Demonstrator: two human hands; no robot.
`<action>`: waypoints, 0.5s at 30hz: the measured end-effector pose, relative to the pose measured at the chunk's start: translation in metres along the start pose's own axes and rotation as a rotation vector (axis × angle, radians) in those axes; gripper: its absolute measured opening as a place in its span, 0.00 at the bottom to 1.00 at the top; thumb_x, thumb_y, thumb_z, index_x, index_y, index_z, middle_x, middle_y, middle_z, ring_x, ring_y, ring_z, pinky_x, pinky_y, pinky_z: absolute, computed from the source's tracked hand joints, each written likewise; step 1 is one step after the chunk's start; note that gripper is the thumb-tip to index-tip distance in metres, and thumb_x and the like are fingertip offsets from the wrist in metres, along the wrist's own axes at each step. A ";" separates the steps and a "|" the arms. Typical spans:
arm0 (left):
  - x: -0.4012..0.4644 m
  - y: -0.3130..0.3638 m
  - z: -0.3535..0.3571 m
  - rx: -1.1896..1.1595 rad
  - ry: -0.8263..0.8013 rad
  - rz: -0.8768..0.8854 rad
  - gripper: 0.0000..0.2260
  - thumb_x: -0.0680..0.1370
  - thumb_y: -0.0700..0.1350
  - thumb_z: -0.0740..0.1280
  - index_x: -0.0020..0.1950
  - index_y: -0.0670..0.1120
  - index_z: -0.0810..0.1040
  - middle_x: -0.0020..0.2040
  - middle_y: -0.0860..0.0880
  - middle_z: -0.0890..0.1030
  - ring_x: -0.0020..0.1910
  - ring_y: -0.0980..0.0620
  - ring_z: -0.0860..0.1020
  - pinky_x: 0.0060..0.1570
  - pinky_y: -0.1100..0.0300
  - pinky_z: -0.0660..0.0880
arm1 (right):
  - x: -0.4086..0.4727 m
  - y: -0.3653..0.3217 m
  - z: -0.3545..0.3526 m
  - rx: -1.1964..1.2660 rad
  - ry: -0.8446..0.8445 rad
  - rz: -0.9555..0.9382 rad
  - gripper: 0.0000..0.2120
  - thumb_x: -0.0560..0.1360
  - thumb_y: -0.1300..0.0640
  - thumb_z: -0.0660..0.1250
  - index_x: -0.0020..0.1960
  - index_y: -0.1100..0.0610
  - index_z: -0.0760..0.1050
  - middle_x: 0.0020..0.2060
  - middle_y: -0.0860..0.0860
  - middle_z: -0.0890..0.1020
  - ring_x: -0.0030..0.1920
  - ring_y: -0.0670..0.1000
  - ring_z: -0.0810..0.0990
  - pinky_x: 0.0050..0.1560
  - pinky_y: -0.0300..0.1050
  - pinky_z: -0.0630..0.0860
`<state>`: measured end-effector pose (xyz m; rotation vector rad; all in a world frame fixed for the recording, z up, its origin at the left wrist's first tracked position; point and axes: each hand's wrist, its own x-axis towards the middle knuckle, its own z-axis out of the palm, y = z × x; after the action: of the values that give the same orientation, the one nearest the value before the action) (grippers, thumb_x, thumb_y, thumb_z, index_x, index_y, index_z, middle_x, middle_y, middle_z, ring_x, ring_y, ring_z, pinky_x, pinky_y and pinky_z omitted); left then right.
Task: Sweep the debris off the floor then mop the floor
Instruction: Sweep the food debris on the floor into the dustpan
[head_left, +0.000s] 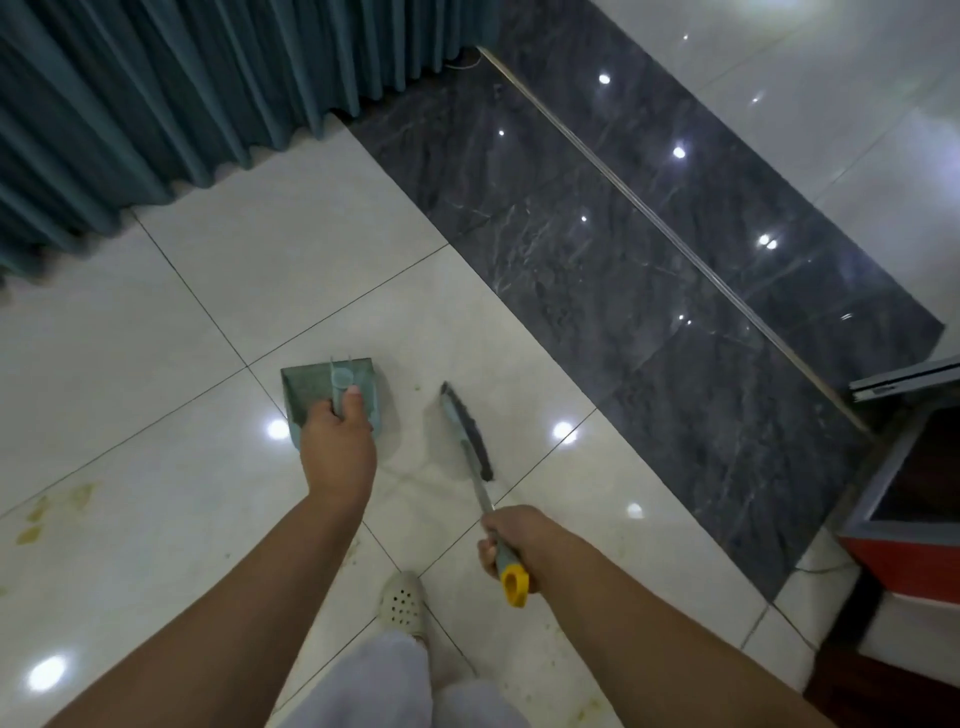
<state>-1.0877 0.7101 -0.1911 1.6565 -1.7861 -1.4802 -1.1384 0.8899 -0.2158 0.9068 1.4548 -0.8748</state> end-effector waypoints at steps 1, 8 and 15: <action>0.001 0.002 0.000 -0.004 0.008 -0.004 0.17 0.81 0.52 0.56 0.49 0.39 0.74 0.43 0.44 0.77 0.42 0.45 0.76 0.42 0.55 0.73 | -0.002 -0.001 0.004 -0.012 -0.017 0.009 0.07 0.80 0.61 0.60 0.45 0.64 0.68 0.29 0.54 0.70 0.20 0.46 0.66 0.18 0.32 0.67; 0.008 0.012 -0.009 -0.037 0.070 -0.064 0.18 0.81 0.53 0.56 0.51 0.38 0.74 0.45 0.41 0.77 0.46 0.41 0.78 0.50 0.46 0.78 | -0.019 -0.030 0.002 0.021 -0.099 -0.042 0.06 0.80 0.64 0.59 0.43 0.64 0.66 0.30 0.56 0.68 0.13 0.47 0.65 0.16 0.30 0.65; 0.003 0.016 -0.015 -0.093 0.194 -0.122 0.20 0.82 0.52 0.56 0.55 0.34 0.74 0.51 0.35 0.79 0.48 0.37 0.78 0.42 0.54 0.72 | -0.029 -0.089 -0.022 -0.095 -0.076 -0.134 0.07 0.80 0.64 0.58 0.44 0.64 0.66 0.27 0.56 0.69 0.12 0.47 0.65 0.15 0.30 0.65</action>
<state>-1.0859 0.6972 -0.1730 1.8221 -1.5166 -1.3749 -1.2270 0.8705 -0.1834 0.7045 1.4908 -0.9210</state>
